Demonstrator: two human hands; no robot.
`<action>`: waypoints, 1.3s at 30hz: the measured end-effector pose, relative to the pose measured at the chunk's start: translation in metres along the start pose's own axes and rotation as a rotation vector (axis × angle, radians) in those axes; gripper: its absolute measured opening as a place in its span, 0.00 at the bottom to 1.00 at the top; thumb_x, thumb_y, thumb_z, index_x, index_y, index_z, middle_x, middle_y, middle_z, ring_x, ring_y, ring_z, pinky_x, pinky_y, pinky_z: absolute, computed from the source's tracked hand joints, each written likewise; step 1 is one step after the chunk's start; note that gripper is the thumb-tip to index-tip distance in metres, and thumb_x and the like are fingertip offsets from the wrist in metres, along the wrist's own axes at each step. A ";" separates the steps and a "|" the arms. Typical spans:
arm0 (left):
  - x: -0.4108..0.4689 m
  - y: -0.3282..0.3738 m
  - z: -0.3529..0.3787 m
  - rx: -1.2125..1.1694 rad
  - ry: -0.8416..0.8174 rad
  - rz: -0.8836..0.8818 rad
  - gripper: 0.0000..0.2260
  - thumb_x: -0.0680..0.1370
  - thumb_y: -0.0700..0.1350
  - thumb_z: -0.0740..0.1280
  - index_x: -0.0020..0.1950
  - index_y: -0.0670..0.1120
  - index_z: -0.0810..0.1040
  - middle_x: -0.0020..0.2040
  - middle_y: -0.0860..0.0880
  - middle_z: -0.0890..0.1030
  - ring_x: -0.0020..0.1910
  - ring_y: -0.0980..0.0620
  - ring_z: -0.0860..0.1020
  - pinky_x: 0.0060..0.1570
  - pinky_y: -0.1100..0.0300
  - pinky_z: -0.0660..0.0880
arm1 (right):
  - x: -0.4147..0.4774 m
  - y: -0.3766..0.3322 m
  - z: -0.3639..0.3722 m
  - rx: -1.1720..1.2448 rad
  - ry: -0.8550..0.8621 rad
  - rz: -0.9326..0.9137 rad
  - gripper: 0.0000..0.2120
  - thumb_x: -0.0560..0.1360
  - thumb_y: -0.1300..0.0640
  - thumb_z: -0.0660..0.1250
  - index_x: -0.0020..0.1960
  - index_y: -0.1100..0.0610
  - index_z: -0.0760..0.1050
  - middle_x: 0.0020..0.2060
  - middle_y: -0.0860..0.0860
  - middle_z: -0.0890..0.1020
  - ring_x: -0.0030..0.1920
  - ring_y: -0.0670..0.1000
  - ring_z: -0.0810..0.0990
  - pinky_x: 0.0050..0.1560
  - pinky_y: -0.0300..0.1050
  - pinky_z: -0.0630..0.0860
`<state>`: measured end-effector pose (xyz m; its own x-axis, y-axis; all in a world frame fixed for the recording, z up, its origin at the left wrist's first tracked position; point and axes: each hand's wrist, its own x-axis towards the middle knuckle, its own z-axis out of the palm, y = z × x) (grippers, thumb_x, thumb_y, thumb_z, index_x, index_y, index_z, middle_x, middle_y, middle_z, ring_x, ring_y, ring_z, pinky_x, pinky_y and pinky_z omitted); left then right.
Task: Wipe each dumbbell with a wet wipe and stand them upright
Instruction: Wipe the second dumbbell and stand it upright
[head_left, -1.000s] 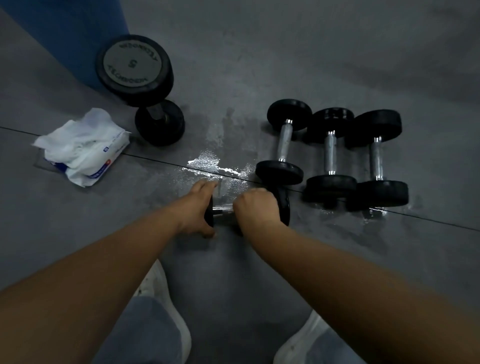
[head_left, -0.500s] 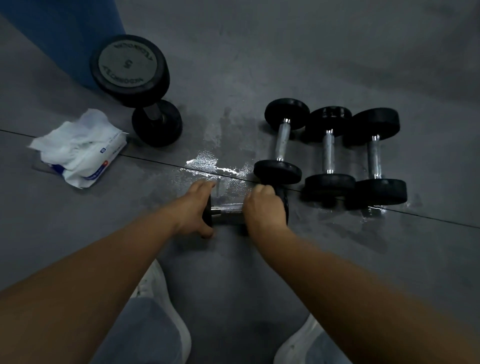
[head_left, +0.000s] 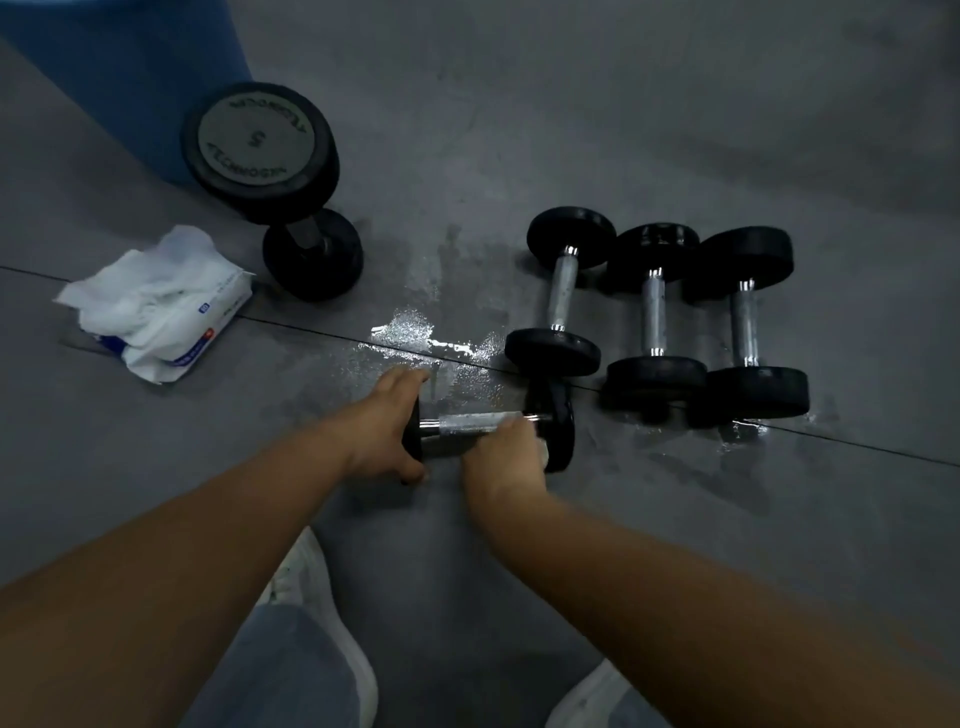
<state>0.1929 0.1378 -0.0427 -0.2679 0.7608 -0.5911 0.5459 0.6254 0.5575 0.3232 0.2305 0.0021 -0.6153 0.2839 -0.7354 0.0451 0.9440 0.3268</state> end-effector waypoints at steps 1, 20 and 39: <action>0.001 0.000 0.000 0.000 0.002 0.002 0.59 0.60 0.50 0.83 0.80 0.48 0.47 0.79 0.46 0.49 0.75 0.45 0.61 0.72 0.54 0.65 | -0.003 -0.002 -0.001 0.092 0.017 -0.014 0.15 0.77 0.63 0.56 0.58 0.56 0.78 0.54 0.51 0.81 0.56 0.57 0.76 0.49 0.44 0.65; -0.001 0.003 -0.001 -0.029 0.001 -0.007 0.58 0.60 0.48 0.82 0.80 0.49 0.47 0.79 0.47 0.49 0.75 0.45 0.60 0.71 0.55 0.65 | 0.006 0.012 0.004 0.773 0.395 -0.026 0.11 0.74 0.62 0.63 0.56 0.59 0.77 0.54 0.56 0.72 0.55 0.58 0.74 0.52 0.49 0.73; -0.001 0.003 -0.003 -0.057 -0.006 -0.010 0.57 0.59 0.46 0.82 0.79 0.49 0.49 0.77 0.48 0.51 0.72 0.46 0.64 0.68 0.53 0.69 | 0.033 0.008 0.005 1.355 0.419 0.155 0.06 0.70 0.63 0.69 0.45 0.58 0.83 0.41 0.54 0.83 0.42 0.51 0.78 0.42 0.41 0.69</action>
<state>0.1922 0.1396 -0.0389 -0.2679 0.7536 -0.6003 0.4971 0.6419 0.5839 0.3071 0.2485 -0.0221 -0.7070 0.5532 -0.4406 0.6904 0.4050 -0.5994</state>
